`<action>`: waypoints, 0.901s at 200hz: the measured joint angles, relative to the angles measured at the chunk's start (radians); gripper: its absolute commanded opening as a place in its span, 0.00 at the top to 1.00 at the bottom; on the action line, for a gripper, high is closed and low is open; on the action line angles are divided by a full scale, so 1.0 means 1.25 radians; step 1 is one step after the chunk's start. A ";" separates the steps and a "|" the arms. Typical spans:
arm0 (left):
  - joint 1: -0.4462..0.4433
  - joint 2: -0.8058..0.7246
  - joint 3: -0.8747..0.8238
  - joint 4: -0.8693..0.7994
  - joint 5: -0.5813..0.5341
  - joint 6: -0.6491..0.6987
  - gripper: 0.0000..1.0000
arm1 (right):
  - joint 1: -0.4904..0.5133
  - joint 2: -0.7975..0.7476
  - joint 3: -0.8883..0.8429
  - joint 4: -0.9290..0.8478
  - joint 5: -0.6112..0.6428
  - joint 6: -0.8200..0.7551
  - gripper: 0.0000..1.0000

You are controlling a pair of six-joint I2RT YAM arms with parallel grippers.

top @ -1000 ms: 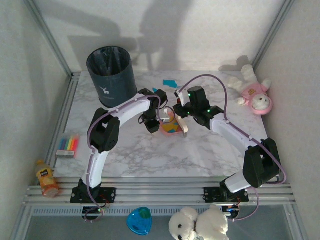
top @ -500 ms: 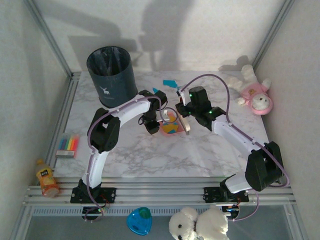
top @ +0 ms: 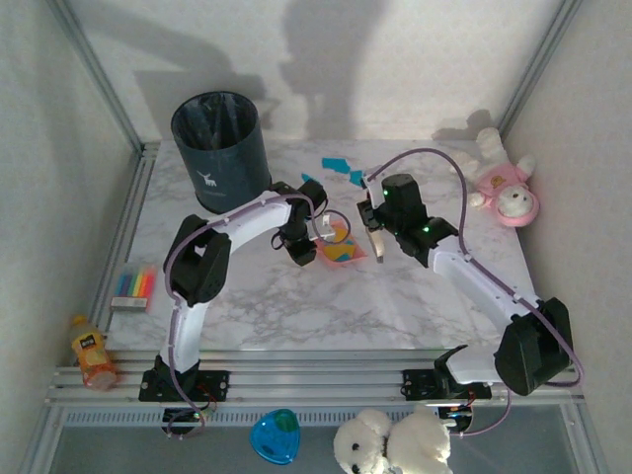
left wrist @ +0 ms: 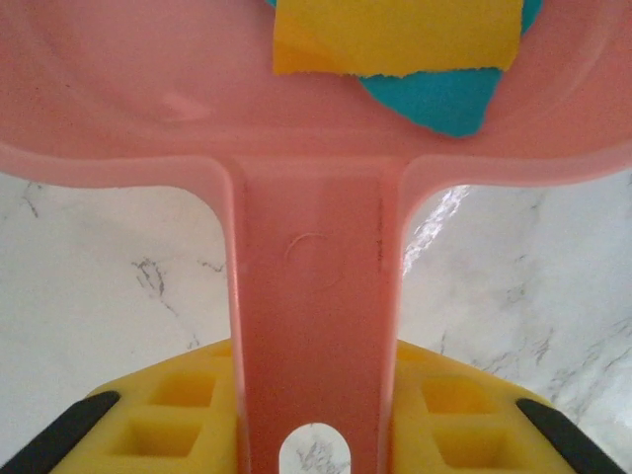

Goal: Sweep away the paper scraps from the table

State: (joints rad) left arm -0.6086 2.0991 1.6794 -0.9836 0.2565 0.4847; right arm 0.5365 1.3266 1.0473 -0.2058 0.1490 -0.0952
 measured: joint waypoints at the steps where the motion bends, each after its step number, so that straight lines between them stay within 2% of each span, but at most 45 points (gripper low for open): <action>1: 0.000 -0.001 -0.001 0.001 0.002 -0.001 0.88 | 0.000 -0.001 -0.001 0.000 0.002 0.000 1.00; 31: 0.011 -0.032 -0.019 0.042 0.038 -0.019 0.88 | -0.006 -0.042 -0.030 0.000 0.059 0.009 1.00; 98: 0.049 -0.056 -0.003 0.079 0.052 -0.110 0.87 | -0.040 -0.111 -0.067 0.002 0.154 0.030 1.00; 141: 0.085 -0.068 0.035 0.098 0.073 -0.160 0.86 | -0.065 -0.125 -0.083 -0.001 0.159 0.030 1.00; 180: 0.091 -0.088 0.111 0.103 0.113 -0.201 0.85 | -0.066 -0.127 -0.085 -0.001 0.150 0.030 1.00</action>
State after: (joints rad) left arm -0.4953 1.9892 1.8187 -0.8555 0.3977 0.2337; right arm 0.4538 1.1683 0.9409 -0.2070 0.3370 -0.0582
